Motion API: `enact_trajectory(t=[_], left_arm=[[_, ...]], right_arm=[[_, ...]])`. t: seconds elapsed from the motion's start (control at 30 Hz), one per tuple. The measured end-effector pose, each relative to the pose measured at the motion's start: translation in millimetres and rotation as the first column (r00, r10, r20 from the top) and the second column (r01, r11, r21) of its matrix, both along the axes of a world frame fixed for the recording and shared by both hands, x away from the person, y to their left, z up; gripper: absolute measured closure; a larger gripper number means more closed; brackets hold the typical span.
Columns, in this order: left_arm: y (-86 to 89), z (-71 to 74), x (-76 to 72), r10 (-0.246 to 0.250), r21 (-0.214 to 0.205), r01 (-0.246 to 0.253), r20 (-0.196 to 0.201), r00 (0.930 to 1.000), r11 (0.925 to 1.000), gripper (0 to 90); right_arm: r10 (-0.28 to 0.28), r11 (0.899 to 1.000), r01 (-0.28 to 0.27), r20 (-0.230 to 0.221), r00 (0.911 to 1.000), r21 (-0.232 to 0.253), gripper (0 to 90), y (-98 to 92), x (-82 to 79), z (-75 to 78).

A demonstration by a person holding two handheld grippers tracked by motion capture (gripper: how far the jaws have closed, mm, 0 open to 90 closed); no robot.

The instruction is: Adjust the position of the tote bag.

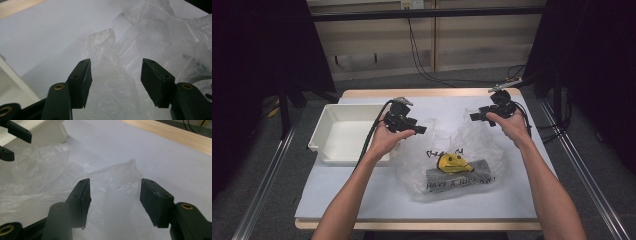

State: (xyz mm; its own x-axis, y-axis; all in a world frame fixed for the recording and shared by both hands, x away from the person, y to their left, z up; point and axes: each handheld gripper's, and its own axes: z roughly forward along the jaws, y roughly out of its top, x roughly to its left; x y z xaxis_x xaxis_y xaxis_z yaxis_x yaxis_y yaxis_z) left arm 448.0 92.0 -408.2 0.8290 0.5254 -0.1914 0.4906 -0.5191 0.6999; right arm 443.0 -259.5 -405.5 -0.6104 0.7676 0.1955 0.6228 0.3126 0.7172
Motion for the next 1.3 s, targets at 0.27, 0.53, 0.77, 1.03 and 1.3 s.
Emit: enact_trajectory(t=[0.27,0.53,0.77,1.03,1.3], left_arm=[[-5.9,-9.8,9.8,0.011,0.012,-0.011,-0.035,0.9993,0.9999,37.0],[-7.7,-11.4,11.8,-0.006,0.054,0.007,-0.028,0.9996,0.9985,38.6],[-9.3,-12.4,13.3,-0.040,0.153,0.048,-0.054,0.9977,0.9871,40.4],[-16.9,-14.0,10.8,-0.114,0.226,0.131,-0.087,0.9897,0.9652,81.4],[-8.5,-9.7,10.7,-0.100,0.160,0.112,-0.077,0.9920,0.9808,90.0]], right_arm=[[0.040,0.999,-0.040,-0.023,0.9989,0.018,70.7,6.6,0.4,-5.3],[0.075,0.997,-0.074,-0.043,0.9963,0.036,90.0,9.1,0.1,-9.3],[0.069,0.996,-0.068,-0.020,0.9974,0.049,90.0,6.6,-3.4,-3.5],[0.059,0.997,-0.059,-0.002,0.9983,0.057,90.0,3.0,-7.4,3.9],[0.066,0.996,-0.066,0.009,0.9978,0.059,90.0,2.4,-12.0,7.8]])
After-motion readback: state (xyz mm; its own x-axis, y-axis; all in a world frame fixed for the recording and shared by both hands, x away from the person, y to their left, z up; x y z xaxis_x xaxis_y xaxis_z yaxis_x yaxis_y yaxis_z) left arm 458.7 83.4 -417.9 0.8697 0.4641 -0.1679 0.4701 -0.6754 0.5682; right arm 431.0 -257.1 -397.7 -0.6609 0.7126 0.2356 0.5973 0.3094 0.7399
